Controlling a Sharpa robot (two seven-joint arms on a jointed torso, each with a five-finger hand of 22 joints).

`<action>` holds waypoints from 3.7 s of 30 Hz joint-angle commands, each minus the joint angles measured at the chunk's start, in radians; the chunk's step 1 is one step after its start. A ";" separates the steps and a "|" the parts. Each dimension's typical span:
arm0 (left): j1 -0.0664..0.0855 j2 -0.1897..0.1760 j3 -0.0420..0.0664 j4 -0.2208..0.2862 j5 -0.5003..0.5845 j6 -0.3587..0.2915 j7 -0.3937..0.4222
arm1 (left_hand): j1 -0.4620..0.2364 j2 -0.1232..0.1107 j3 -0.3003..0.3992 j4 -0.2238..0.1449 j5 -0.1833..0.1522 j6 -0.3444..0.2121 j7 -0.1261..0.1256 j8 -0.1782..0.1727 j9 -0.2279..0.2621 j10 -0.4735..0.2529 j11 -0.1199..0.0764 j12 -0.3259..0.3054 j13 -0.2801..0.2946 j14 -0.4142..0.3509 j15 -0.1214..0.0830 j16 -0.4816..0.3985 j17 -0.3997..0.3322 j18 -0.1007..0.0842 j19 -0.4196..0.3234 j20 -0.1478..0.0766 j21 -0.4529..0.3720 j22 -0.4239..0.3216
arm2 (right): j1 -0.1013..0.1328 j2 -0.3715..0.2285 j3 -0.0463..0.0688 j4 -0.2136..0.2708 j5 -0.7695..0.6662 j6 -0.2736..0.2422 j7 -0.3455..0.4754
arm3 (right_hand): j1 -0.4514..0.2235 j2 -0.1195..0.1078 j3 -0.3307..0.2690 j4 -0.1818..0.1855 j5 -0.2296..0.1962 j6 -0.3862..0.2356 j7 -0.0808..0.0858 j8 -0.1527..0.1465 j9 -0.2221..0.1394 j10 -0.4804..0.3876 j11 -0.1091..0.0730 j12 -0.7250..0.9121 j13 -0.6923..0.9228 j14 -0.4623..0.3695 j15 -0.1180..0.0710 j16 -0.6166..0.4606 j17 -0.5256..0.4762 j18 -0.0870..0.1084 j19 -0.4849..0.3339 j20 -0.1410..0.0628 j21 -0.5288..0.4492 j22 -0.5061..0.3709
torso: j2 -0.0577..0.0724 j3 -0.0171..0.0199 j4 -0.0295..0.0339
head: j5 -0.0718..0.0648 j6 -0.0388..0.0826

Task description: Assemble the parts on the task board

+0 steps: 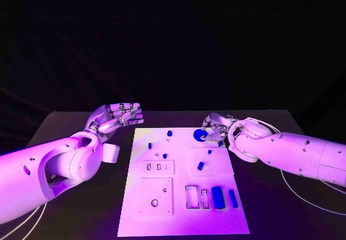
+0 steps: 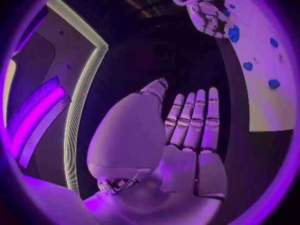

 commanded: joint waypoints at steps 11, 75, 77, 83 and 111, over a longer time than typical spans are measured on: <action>0.001 0.001 0.001 -0.001 -0.005 0.018 0.000 | -0.003 -0.004 0.008 0.000 -0.003 -0.001 0.048 -0.004 -0.002 -0.001 0.004 -0.007 -0.001 -0.007 0.002 -0.005 0.002 0.009 -0.008 -0.003 -0.007 -0.002 | 0.008 -0.007 -0.002 0.117 -0.118 -0.112 -0.051 | -0.021 -0.016 0.089 -0.008 0.065 0.025 -0.004 -0.015 -0.008 0.060 -0.012 0.009 0.208 0.103 -0.013 0.008 0.257 -0.023 0.013 -0.011 0.022 0.115 | -0.003 0.0000 -0.0018 | 0.008 0.002; 0.001 0.015 0.001 -0.022 -0.008 0.028 -0.014 | 0.003 -0.002 0.017 -0.006 -0.002 -0.005 0.050 -0.007 -0.004 -0.007 0.006 -0.009 -0.001 -0.011 0.004 -0.009 0.003 0.008 -0.011 -0.002 -0.007 -0.003 | -0.027 0.232 -0.013 0.014 -0.206 -0.061 -0.086 | -0.099 -0.072 0.103 -0.006 0.007 -0.022 0.015 -0.065 -0.029 0.039 0.006 -0.014 0.184 0.102 0.002 0.007 0.251 -0.021 0.009 0.001 0.010 0.112 | 0.000 0.0006 -0.0023 | 0.023 -0.004; 0.001 0.015 0.001 -0.022 -0.008 0.028 -0.014 | 0.003 -0.002 0.017 -0.006 -0.002 -0.005 0.050 -0.007 -0.004 -0.007 0.006 -0.009 -0.001 -0.011 0.004 -0.009 0.003 0.008 -0.011 -0.002 -0.007 -0.003 | -0.027 0.232 -0.013 0.012 -0.201 -0.064 -0.084 | -0.107 -0.074 0.086 -0.005 -0.043 -0.054 0.025 -0.088 -0.037 0.024 0.015 -0.028 0.168 0.102 0.010 0.007 0.252 -0.020 0.007 0.007 0.005 0.109 | 0.001 0.0008 -0.0020 | 0.023 -0.003; 0.001 0.014 0.001 -0.023 -0.008 0.027 -0.014 | 0.003 -0.002 0.017 -0.006 -0.002 -0.005 0.050 -0.007 -0.004 -0.007 0.006 -0.009 -0.001 -0.011 0.004 -0.009 0.003 0.008 -0.011 -0.002 -0.007 -0.003 | -0.027 0.225 -0.013 0.017 -0.186 -0.063 -0.079 | -0.114 -0.051 -0.008 0.005 -0.061 -0.076 0.039 -0.123 -0.050 0.014 0.028 -0.038 0.159 0.103 0.023 0.008 0.257 -0.019 0.006 0.021 0.000 0.109 | 0.001 0.0012 -0.0015 | 0.024 -0.003; 0.001 0.012 0.001 -0.023 -0.008 0.018 -0.020 | 0.003 -0.002 0.019 -0.006 -0.002 -0.011 0.052 -0.010 -0.005 -0.010 0.007 -0.009 -0.002 -0.012 0.004 -0.011 0.003 0.008 -0.012 -0.001 -0.008 -0.004 | -0.028 0.198 -0.014 0.026 -0.102 -0.006 -0.059 | -0.180 -0.006 -0.035 0.008 -0.028 -0.031 0.027 -0.117 -0.048 0.031 0.018 -0.023 0.178 0.104 0.016 0.010 0.263 -0.022 0.013 0.016 0.011 0.120 | 0.000 0.0013 -0.0023 | 0.026 -0.007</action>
